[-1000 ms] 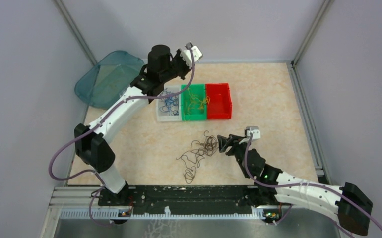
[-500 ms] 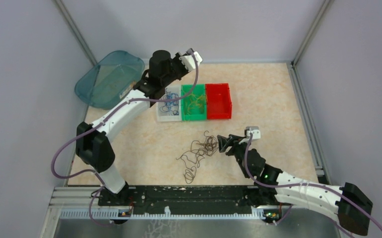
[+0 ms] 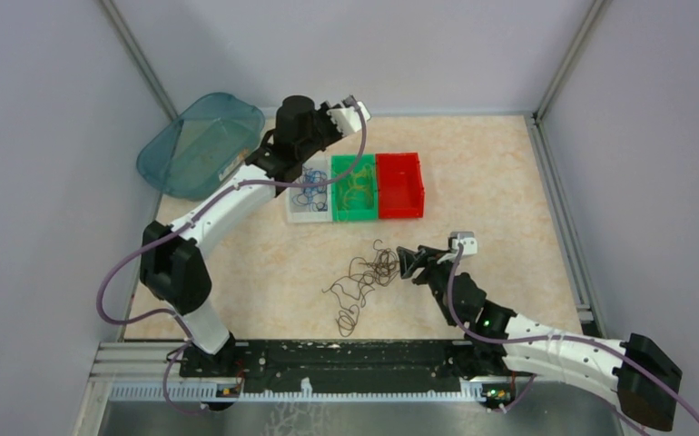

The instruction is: Untangle the cables

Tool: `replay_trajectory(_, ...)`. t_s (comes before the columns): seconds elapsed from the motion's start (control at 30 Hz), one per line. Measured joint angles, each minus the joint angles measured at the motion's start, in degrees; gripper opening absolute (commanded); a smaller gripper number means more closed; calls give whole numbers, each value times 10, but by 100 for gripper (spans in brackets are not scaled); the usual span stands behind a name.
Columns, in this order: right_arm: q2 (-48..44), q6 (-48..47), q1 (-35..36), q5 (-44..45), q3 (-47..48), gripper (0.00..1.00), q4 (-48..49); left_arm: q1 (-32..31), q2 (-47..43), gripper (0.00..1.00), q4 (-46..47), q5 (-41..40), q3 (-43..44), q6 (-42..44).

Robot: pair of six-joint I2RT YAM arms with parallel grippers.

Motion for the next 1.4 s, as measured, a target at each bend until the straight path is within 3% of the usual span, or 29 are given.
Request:
replay_trajectory(0.43,13,1,0,-2,0,61,9,-41,11,0,-10,-10,-5,17)
replay_trajectory(0.8,-48,0,0,9,0,61,-32,-61,125,0,-7,18,-5,-7)
replay_trajectory(1.2,-74,0,-7,17,0,61,-70,-58,187,1,14,47,-5,-18)
replay_trajectory(1.3,-74,0,-12,17,0,61,-75,-57,192,6,10,53,-5,-18)
replay_trajectory(1.4,-74,1,-15,17,0,61,-79,-53,195,22,4,57,-2,-19)
